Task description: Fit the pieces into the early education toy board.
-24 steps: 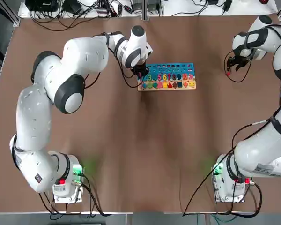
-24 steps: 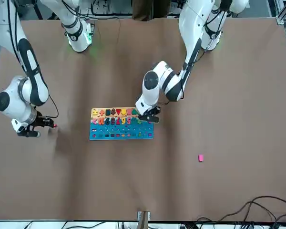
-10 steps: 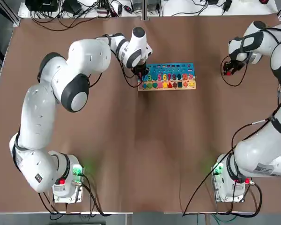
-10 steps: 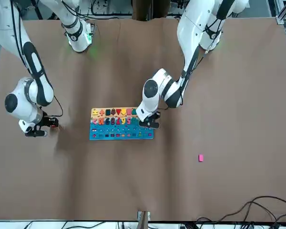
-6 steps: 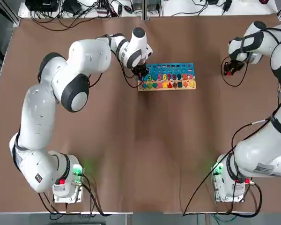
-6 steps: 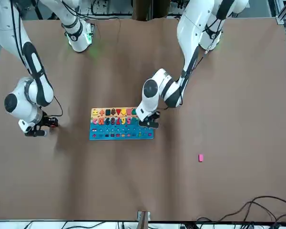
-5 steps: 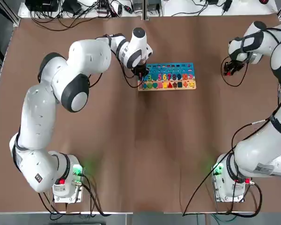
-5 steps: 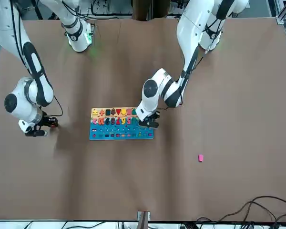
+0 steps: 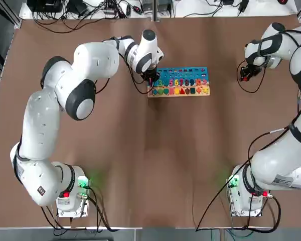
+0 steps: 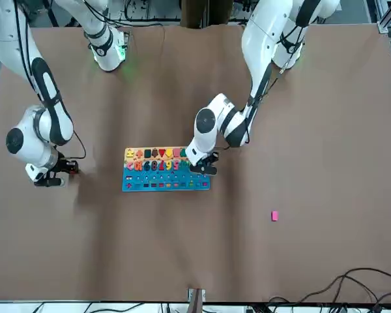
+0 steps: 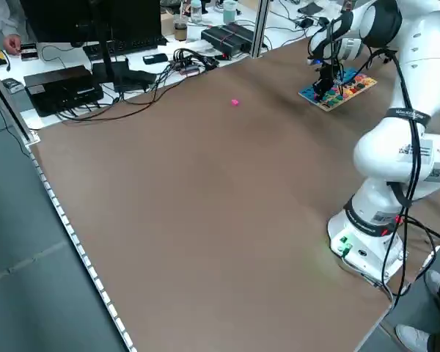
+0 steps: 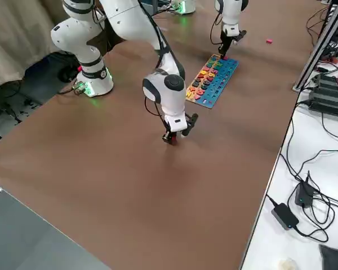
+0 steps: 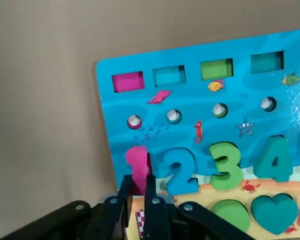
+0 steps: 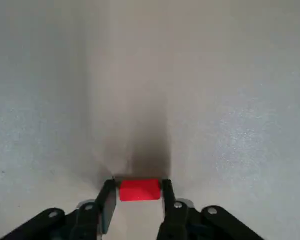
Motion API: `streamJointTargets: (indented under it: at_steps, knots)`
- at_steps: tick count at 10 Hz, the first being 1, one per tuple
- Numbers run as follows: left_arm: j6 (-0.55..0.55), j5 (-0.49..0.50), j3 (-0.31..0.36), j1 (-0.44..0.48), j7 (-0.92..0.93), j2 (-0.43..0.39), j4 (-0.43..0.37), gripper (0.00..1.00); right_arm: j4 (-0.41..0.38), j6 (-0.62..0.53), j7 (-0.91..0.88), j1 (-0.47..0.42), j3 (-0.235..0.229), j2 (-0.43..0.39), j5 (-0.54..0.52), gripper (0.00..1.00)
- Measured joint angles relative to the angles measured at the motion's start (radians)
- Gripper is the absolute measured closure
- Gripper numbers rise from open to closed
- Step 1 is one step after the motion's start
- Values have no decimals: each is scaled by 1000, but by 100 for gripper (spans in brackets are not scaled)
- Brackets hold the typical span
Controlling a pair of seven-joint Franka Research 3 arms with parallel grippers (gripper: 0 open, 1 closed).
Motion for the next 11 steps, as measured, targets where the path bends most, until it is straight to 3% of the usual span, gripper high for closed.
streamJointTargets:
  at_steps: [3, 6, 11]
  knots:
    - [0, -2, -1, 0, -2, 0, 0, 86, 6, -14, 0, 0, -1, 0, 0, 63]
    - [0, -6, -2, -1, -16, 1, 1, 86, 27, -42, 0, 0, -1, -1, 0, 64]
    - [0, -8, -2, -1, -35, 2, 2, 86, 121, -203, 63, 57, 9, -65, 39, 64]
